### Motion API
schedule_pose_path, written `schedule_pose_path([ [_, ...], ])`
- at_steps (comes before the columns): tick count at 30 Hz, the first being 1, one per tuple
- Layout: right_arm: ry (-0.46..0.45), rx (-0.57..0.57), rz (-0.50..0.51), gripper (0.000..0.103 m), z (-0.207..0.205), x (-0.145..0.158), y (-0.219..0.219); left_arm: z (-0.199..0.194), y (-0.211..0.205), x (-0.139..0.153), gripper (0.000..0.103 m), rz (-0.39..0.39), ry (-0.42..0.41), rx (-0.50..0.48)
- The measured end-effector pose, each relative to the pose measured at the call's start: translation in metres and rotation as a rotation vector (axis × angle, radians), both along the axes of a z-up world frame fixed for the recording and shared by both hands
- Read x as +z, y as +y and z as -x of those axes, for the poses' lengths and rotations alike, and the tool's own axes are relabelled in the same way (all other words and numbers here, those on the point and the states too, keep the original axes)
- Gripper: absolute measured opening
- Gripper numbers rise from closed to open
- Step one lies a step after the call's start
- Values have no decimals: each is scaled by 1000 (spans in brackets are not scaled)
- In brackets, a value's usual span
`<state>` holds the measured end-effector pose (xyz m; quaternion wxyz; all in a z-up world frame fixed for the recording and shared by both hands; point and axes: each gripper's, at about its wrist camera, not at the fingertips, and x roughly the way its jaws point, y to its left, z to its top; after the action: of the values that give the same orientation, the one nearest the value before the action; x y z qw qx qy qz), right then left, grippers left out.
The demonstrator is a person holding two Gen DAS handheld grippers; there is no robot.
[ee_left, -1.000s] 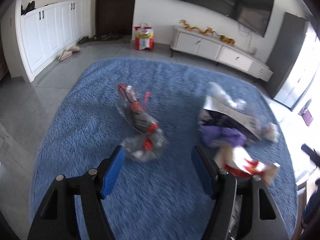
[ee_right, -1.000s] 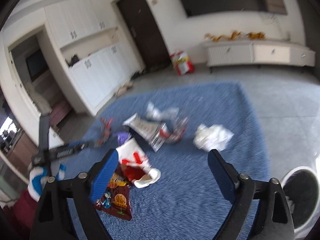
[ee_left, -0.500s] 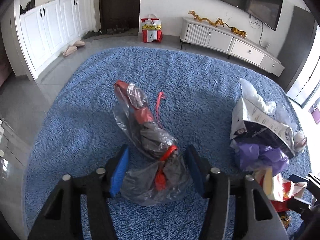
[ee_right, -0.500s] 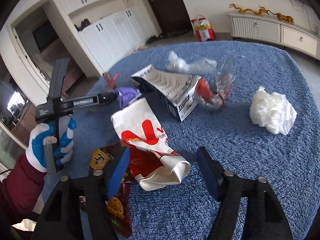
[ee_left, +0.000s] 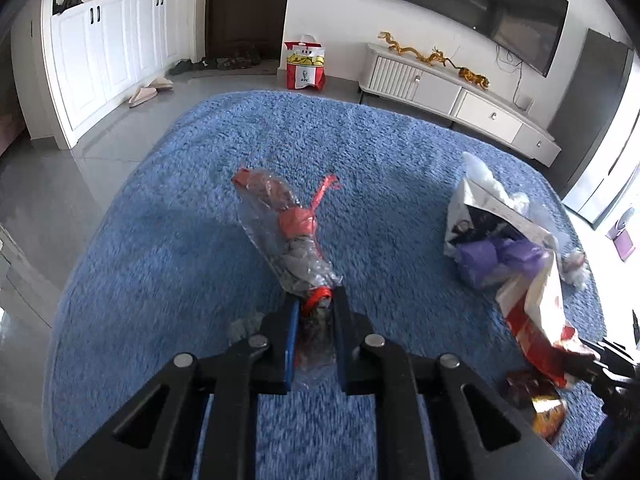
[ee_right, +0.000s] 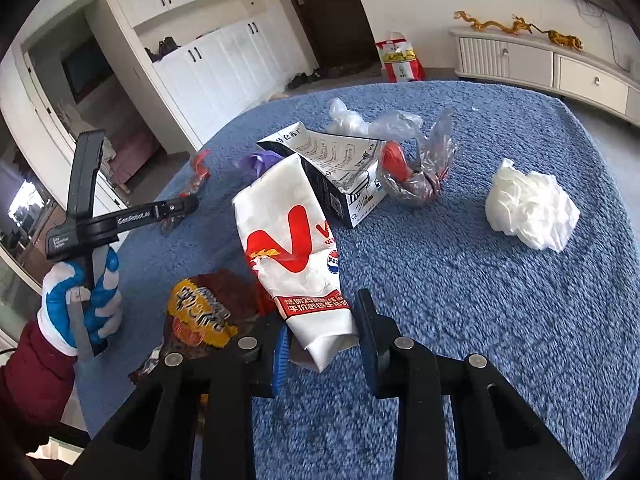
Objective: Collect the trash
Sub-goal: 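Grasp the clear plastic bag with the left tool while the right tool grasps the white-red wrapper, then carry the plastic bag and wrapper to the bin and release both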
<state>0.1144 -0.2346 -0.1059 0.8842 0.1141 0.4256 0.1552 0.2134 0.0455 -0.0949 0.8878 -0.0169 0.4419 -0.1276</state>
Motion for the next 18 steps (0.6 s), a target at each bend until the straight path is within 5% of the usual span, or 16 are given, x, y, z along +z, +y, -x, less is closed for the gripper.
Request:
schedule_pose_path([
  [18,-184,-168,-69,30,100,66,-66,96,1,84,14,77,-141,-51],
])
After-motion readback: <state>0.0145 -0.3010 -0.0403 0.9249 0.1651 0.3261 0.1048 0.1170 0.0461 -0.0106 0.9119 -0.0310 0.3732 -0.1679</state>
